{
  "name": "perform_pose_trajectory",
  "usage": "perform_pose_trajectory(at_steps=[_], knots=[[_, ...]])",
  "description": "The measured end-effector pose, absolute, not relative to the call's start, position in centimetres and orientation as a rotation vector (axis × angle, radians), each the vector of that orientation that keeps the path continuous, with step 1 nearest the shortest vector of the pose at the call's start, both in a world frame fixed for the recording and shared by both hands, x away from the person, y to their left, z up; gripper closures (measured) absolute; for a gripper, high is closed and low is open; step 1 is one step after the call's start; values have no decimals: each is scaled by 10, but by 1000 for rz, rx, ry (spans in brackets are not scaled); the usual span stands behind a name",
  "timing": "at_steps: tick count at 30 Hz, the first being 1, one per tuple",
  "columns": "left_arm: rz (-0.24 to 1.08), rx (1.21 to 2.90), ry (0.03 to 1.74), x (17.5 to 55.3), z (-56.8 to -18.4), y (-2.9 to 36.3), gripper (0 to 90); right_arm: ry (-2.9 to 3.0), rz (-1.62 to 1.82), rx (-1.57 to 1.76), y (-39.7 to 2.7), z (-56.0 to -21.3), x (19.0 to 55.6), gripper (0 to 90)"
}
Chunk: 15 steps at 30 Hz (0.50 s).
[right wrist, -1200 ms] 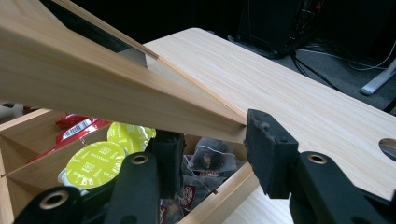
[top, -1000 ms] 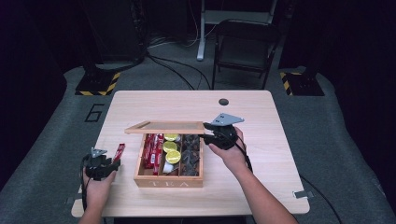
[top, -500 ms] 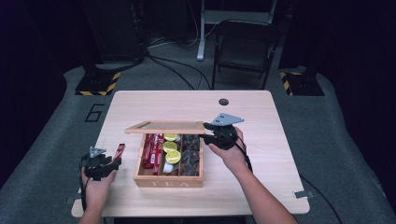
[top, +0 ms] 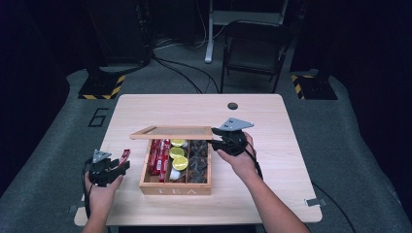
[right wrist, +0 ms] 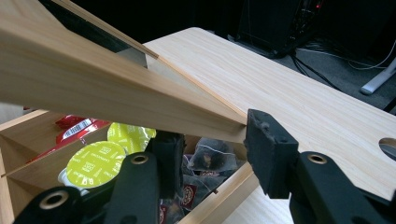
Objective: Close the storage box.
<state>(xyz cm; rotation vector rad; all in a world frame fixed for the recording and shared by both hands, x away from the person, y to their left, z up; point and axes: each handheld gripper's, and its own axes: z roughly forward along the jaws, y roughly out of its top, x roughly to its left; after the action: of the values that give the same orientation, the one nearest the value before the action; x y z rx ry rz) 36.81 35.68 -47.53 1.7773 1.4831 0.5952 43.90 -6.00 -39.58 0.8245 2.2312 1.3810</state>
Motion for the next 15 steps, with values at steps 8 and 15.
perform_pose_trajectory(at_steps=[8,15], knots=[[575,1781,1432,367,-463,348,514,2224,1376,839,-59,-396,438,573],[577,1780,1374,365,-444,339,513,2230,1373,837,-59,-397,436,572]])
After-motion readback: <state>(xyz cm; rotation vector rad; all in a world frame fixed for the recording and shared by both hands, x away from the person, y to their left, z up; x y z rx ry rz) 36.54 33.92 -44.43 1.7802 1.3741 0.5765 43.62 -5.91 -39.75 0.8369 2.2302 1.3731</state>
